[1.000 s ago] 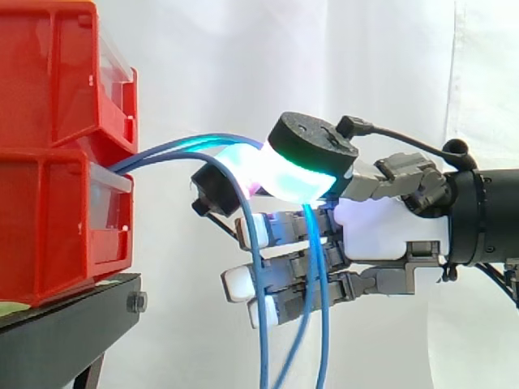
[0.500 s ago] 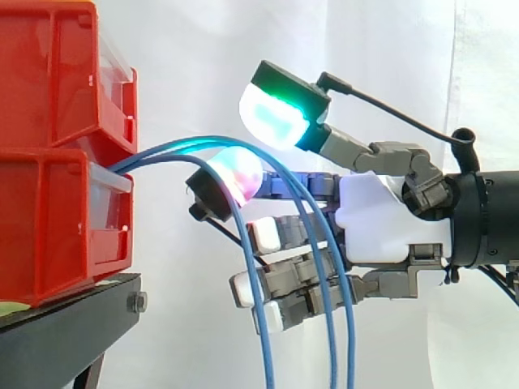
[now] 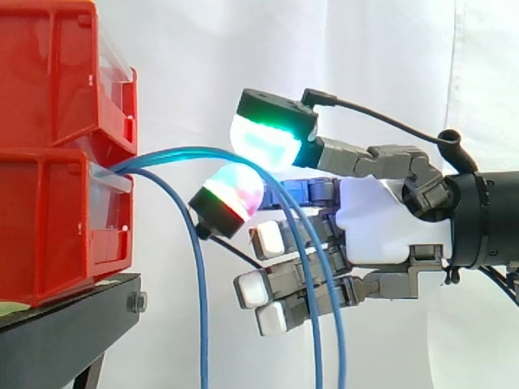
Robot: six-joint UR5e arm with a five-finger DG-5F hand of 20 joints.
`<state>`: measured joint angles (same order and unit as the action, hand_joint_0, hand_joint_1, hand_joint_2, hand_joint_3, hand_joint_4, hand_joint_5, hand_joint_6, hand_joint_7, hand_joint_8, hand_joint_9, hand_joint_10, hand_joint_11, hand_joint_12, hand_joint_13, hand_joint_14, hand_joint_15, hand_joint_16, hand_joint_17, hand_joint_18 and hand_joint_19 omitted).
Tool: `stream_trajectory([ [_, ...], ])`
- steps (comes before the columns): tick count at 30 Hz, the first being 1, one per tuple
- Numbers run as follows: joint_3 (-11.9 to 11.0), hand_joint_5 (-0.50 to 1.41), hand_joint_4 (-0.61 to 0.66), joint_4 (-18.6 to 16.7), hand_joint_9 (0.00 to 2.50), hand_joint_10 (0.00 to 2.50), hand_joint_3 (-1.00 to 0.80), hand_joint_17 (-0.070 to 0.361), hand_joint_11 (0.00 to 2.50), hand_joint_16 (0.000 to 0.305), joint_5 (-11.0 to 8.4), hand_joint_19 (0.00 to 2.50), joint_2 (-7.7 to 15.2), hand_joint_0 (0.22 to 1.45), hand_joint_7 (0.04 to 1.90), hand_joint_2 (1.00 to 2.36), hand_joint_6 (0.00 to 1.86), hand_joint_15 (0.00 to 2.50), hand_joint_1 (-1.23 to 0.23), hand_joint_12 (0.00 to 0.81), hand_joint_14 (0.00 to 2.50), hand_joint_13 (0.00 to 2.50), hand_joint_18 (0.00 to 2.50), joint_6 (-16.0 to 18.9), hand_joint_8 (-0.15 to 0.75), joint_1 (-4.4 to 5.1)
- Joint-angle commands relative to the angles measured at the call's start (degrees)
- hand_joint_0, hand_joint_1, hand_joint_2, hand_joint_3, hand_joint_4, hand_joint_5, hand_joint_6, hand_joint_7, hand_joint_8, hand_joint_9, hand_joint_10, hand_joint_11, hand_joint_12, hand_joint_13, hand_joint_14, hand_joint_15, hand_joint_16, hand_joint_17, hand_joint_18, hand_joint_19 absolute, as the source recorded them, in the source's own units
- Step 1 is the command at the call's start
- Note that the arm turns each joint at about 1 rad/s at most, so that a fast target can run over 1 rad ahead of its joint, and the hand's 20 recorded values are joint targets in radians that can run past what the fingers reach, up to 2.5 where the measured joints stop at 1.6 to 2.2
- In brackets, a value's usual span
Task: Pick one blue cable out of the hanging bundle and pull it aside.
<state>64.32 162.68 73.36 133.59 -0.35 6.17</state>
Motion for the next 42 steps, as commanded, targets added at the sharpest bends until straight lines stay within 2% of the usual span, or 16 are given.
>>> stream_trajectory([
  [1,0.0,-0.13,-0.01,0.0,1.14,0.01,-0.15,0.108,0.51,0.048,0.03,0.60,0.0,0.57,0.99,1.02,0.89,0.61,-0.76,0.360,0.02,0.92,0.72,0.0,0.280,-0.02],
  [5,0.0,-0.15,-0.02,0.0,1.08,0.02,-0.23,0.094,0.54,0.042,0.03,0.60,0.0,0.66,1.05,1.02,0.91,0.61,-0.88,0.325,0.02,0.88,0.67,0.0,0.260,-0.11],
  [8,0.0,-0.15,-0.09,0.0,1.07,0.02,-0.37,0.092,0.53,0.041,0.03,0.56,0.0,0.72,1.11,1.01,0.91,0.59,-0.92,0.321,0.02,0.88,0.71,0.0,0.237,-0.20],
  [9,-0.1,-0.14,-0.12,0.0,1.08,0.02,-0.50,0.090,0.52,0.040,0.03,0.55,0.0,0.76,1.14,1.00,0.91,0.58,-0.90,0.315,0.02,0.88,0.72,0.0,0.240,-0.28],
  [13,-0.1,-0.14,-0.23,0.0,1.12,0.02,-0.50,0.085,0.51,0.038,0.03,0.54,0.0,0.78,1.31,1.00,0.92,0.58,-0.90,0.303,0.02,0.90,0.74,0.0,0.206,-0.37],
  [16,0.0,-0.14,-0.26,0.0,1.14,0.02,-0.50,0.080,0.50,0.036,-0.06,0.52,0.0,0.78,1.41,1.00,0.91,0.57,-0.89,0.291,0.02,0.90,0.75,0.0,0.187,-0.37],
  [19,0.0,-0.14,-0.31,0.0,1.18,0.02,-0.50,0.076,0.50,0.034,0.03,0.52,0.0,0.76,1.28,1.00,0.94,0.57,-0.92,0.282,0.02,0.91,0.76,0.0,0.162,-0.46],
  [25,0.0,-0.12,-0.26,0.0,1.20,0.01,-0.50,0.070,0.48,0.031,0.03,0.52,0.0,0.67,1.01,1.00,0.93,0.58,-1.01,0.277,0.02,0.93,0.76,0.0,0.152,-0.72],
  [32,0.0,-0.13,-0.22,0.0,1.19,0.01,-0.50,0.069,0.48,0.031,0.03,0.52,0.0,0.59,1.04,1.00,0.92,0.58,-1.05,0.278,0.02,0.94,0.76,0.0,0.151,-0.81],
  [33,-0.1,-0.13,-0.21,0.0,1.19,0.01,-0.50,0.073,0.48,0.033,0.03,0.52,0.0,0.53,1.02,1.00,0.92,0.59,-1.01,0.291,0.02,0.94,0.77,0.1,0.161,-0.90],
  [35,-0.1,-0.13,-0.20,0.0,1.21,0.01,-0.50,0.079,0.48,0.035,0.03,0.53,0.0,0.49,0.99,1.00,0.92,0.59,-0.94,0.303,0.02,0.95,0.76,0.0,0.177,-0.90],
  [36,0.0,-0.12,-0.19,0.0,1.23,0.01,-0.50,0.088,0.47,0.039,0.03,0.53,0.0,0.46,0.98,1.00,0.92,0.59,-0.84,0.319,0.02,0.96,0.76,0.0,0.197,-0.90],
  [38,0.0,-0.12,-0.18,0.0,1.25,0.01,-0.50,0.096,0.45,0.043,0.03,0.54,0.0,0.44,0.95,1.00,0.90,0.59,-0.76,0.337,0.02,0.96,0.77,0.0,0.213,-0.90],
  [39,-0.1,-0.11,-0.17,0.0,1.28,0.02,-0.50,0.103,0.44,0.046,0.03,0.55,-0.1,0.43,0.95,1.00,0.89,0.58,-0.61,0.349,0.02,0.98,0.76,0.0,0.226,-0.99],
  [40,-0.1,-0.10,-0.15,0.0,1.29,0.01,-0.50,0.105,0.45,0.047,0.03,0.56,0.0,0.43,0.97,1.00,0.87,0.59,-0.53,0.357,0.02,0.98,0.76,0.0,0.235,-0.90],
  [42,0.0,-0.10,-0.15,0.0,1.29,0.01,-0.50,0.105,0.44,0.047,0.03,0.57,0.0,0.44,0.93,1.00,0.86,0.60,-0.46,0.354,0.02,0.98,0.75,0.0,0.233,-0.90],
])
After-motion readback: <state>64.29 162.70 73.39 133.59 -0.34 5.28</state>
